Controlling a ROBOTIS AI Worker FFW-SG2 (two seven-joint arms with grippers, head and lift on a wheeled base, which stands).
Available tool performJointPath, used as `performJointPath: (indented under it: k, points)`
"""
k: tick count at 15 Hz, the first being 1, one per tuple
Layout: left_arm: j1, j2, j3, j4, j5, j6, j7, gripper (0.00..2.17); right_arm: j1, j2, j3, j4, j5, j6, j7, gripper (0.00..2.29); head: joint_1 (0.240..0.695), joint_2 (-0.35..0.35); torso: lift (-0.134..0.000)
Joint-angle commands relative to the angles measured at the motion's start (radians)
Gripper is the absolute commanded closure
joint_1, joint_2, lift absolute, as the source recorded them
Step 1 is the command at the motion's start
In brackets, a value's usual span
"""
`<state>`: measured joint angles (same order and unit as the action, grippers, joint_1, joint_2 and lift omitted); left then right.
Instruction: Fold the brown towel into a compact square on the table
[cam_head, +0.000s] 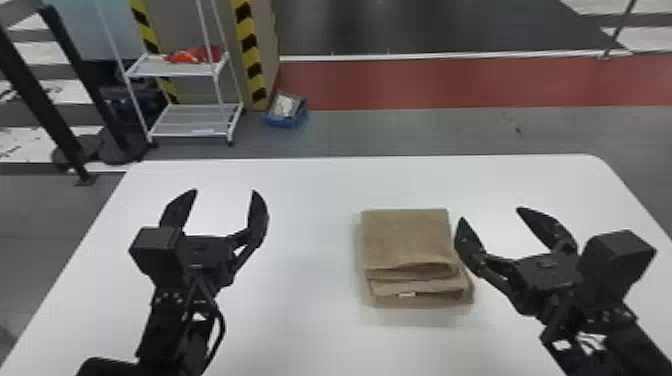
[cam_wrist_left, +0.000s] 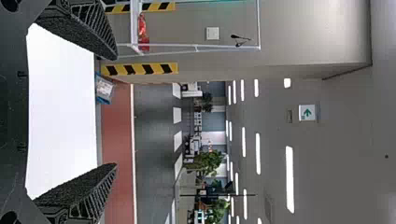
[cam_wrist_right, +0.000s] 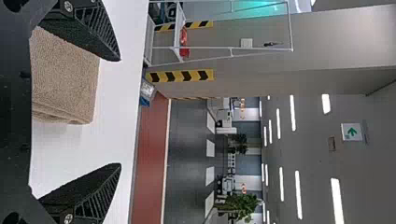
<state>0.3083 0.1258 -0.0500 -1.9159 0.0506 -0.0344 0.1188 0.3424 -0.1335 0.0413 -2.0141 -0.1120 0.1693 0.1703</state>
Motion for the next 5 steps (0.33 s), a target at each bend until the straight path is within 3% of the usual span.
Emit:
performJointPath:
  k: [1,5]
  points:
    - [0.000,0.000,0.001,0.000,0.000,0.000,-0.001,0.07,0.000,0.000,0.000,0.000,0.000,-0.001,0.000,0.08,0.695,0.068,-0.113]
    - [0.000,0.000,0.001,0.001,0.000,0.000,-0.001,0.07,0.000,-0.002,-0.003,0.000,-0.018,-0.001,0.003,0.08,0.695,0.069,-0.113]
